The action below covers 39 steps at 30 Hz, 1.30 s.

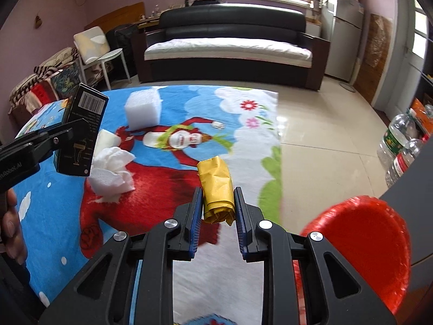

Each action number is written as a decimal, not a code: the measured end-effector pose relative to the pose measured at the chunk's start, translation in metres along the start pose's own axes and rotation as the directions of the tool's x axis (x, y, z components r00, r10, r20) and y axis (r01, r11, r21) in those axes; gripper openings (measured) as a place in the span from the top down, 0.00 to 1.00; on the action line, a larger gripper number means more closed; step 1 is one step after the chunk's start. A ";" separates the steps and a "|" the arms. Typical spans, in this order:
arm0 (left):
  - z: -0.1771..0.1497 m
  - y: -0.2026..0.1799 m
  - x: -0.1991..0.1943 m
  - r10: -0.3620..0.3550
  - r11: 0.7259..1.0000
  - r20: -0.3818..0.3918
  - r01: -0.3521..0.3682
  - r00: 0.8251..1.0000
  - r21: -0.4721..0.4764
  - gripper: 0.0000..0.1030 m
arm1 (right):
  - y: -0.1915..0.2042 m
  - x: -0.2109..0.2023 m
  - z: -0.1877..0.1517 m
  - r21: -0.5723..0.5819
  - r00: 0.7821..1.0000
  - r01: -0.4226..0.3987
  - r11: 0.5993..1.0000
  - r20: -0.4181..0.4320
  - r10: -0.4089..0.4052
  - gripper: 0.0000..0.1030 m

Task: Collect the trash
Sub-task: 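Carry the black box with the left tool while the right tool carries the yellow packet over the bin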

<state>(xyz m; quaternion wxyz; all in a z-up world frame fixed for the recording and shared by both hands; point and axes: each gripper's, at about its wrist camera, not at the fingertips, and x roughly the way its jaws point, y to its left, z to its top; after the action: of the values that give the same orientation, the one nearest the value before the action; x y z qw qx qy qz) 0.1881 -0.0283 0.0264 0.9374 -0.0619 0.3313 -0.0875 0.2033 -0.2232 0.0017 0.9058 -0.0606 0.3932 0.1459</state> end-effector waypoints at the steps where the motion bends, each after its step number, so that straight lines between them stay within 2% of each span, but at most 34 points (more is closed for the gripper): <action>1: 0.000 -0.004 0.001 -0.005 1.000 -0.001 0.005 1.000 0.005 0.63 | -0.004 -0.003 -0.001 0.005 1.000 0.005 1.000 0.001 -0.005 0.78; 20: -0.013 -0.110 0.029 -0.124 0.982 -0.060 0.131 0.990 0.137 0.63 | -0.095 -0.049 -0.040 0.123 0.992 0.127 0.984 0.001 -0.128 0.78; 39: -0.035 -0.211 0.047 -0.217 0.941 -0.145 0.246 0.965 0.234 0.63 | -0.166 -0.089 -0.078 0.224 0.976 0.214 0.951 -0.004 -0.218 0.78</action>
<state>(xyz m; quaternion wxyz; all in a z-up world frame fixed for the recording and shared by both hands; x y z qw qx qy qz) 0.1758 -0.2456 0.0077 0.8998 0.0232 0.3625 -0.2418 0.1429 -0.4175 0.0121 0.9214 0.0001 0.3886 0.0017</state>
